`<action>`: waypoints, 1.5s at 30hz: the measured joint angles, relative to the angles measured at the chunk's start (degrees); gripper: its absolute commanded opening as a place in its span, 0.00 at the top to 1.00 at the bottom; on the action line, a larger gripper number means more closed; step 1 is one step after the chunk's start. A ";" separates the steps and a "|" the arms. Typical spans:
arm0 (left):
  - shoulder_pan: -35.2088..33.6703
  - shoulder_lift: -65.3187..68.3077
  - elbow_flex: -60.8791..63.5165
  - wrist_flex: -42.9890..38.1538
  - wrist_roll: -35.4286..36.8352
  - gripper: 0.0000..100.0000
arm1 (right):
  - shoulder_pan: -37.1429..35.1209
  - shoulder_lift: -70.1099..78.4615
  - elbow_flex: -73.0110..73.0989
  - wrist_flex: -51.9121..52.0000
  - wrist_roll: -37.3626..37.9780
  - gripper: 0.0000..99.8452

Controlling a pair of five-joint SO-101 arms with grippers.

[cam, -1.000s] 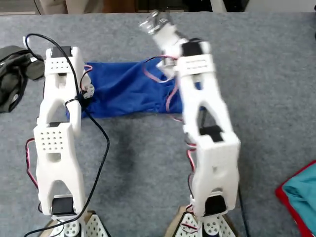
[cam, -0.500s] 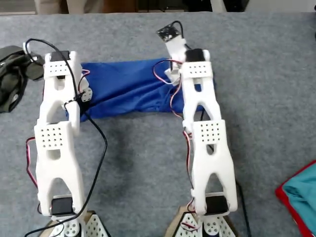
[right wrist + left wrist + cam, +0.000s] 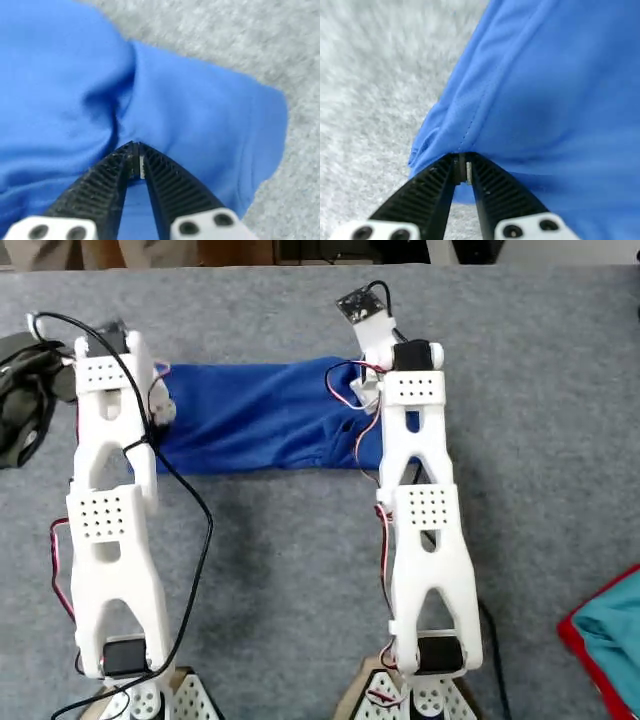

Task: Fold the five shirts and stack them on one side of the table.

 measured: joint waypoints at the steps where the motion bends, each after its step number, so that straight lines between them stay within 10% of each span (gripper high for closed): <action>1: 0.53 -1.05 -1.85 0.00 0.00 0.98 | -0.44 -0.53 0.00 1.14 0.88 0.90; 12: 2.46 -4.22 -13.89 -2.99 -0.09 0.83 | -1.76 -13.89 0.00 7.65 3.25 0.87; 45: -4.66 15.38 -15.38 -4.57 -15.38 0.83 | 1.58 -16.97 0.00 8.09 3.25 0.87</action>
